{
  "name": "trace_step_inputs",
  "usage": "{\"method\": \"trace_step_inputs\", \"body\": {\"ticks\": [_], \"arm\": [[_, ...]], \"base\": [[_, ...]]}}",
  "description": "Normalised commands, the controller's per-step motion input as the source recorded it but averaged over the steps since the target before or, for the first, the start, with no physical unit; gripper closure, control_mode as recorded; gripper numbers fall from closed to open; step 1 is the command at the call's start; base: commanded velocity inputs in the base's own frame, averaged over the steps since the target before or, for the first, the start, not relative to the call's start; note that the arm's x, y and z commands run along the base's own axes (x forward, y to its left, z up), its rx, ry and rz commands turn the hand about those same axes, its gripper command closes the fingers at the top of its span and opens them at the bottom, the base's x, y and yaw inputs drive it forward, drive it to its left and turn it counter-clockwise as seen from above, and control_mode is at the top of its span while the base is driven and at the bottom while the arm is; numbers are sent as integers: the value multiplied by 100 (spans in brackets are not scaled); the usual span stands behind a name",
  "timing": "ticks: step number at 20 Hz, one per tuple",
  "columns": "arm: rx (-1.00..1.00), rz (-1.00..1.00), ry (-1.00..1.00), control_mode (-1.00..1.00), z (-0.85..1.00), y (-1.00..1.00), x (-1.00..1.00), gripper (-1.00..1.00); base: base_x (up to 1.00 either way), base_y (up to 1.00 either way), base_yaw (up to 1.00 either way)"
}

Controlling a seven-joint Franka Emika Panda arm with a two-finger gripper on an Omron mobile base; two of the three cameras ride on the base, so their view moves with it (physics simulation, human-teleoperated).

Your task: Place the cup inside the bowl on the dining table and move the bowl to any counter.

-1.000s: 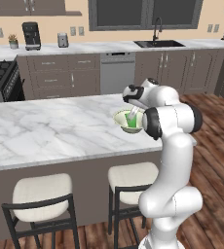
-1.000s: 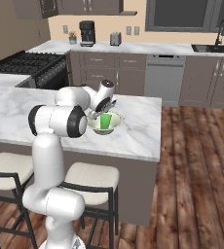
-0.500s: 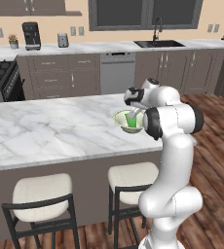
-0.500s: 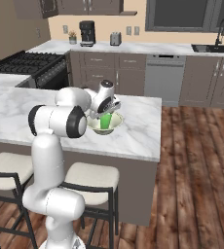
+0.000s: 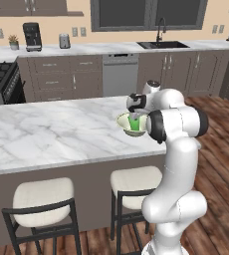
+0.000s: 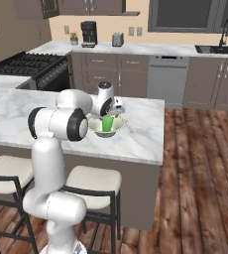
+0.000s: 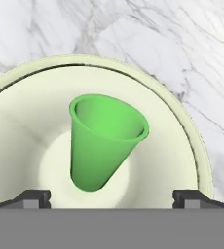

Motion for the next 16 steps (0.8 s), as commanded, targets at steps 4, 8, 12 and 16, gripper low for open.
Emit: {"method": "trace_step_inputs", "body": {"ticks": [4,8,12,16], "arm": [[6,-30,0,-100,0,-25,0,-100],[8,-27,0,-100,0,-35,0,-100],[16,-23,1,-100,0,-51,0,-100],[21,-16,0,-100,0,-48,0,-100]], "base": [[0,0,0],[0,0,0],[0,0,0],[0,0,0]]}}
